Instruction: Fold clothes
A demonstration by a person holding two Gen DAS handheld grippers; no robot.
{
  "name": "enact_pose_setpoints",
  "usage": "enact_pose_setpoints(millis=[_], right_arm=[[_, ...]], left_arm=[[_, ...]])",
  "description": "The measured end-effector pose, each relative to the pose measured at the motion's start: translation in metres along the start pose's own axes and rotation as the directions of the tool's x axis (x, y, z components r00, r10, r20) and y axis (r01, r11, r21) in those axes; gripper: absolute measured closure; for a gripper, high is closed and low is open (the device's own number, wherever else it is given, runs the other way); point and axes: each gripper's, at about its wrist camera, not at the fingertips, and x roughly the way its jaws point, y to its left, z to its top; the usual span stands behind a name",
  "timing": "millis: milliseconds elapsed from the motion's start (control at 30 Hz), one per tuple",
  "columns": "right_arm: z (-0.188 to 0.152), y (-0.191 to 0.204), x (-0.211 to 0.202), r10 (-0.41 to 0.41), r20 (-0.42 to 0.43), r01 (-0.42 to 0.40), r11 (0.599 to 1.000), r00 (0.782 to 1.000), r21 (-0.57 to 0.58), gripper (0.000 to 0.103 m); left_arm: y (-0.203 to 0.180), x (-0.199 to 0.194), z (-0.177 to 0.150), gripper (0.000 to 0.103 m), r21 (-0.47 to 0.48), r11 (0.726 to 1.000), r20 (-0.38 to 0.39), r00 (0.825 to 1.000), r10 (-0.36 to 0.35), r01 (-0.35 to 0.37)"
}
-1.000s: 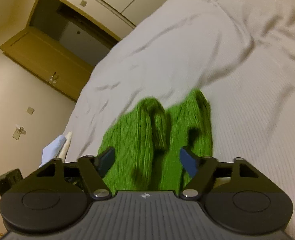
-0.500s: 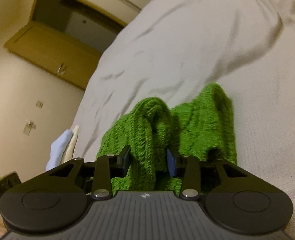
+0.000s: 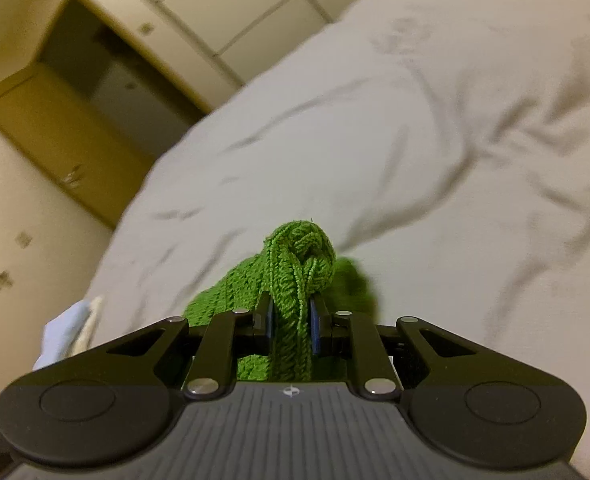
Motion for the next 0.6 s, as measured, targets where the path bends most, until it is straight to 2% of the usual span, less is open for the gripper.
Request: enact_pose_setpoints(millis=[200,233,300,333,400,467,500,600], right_arm=[[-0.004,-0.006,0.016,0.004,-0.037,-0.004,1.000,0.999,-0.010,0.082],[-0.006,-0.007,0.019,-0.008,-0.057,0.007,1.000,0.998,-0.024,0.069],[-0.012,-0.013,0.021,-0.029,-0.085,0.028,1.000,0.996,-0.013,0.054],[-0.015,-0.016,0.017,-0.035,-0.085,0.035,0.999,0.996,0.001,0.053],[-0.023,-0.018,-0.005,-0.029,-0.036,0.030,0.999,0.999,0.026,0.053],[-0.034,-0.019,-0.027,-0.020,0.004,0.020,0.999,1.000,0.048,0.047],[-0.044,-0.019,-0.041,-0.004,0.004,0.004,0.999,1.000,0.054,0.043],[-0.076,-0.019,-0.080,0.044,-0.002,-0.044,0.996,0.999,0.072,0.043]], left_arm=[[-0.010,0.004,-0.007,0.069,0.020,0.999,-0.002,0.999,0.035,-0.035],[-0.011,0.003,-0.007,0.068,0.017,0.999,-0.003,0.999,0.039,-0.039],[-0.013,-0.002,-0.009,0.068,0.015,0.998,-0.005,0.998,0.057,-0.057],[-0.017,-0.008,-0.011,0.068,0.027,0.997,0.007,0.998,0.069,-0.069],[-0.024,-0.022,-0.016,0.068,0.052,0.995,0.035,0.996,0.082,-0.084],[-0.029,-0.034,-0.025,0.068,0.067,0.994,0.052,0.995,0.081,-0.085],[-0.032,-0.040,-0.032,0.068,0.068,0.994,0.055,0.995,0.084,-0.088],[-0.036,-0.053,-0.052,0.068,0.037,0.995,0.056,0.994,0.093,-0.095]])
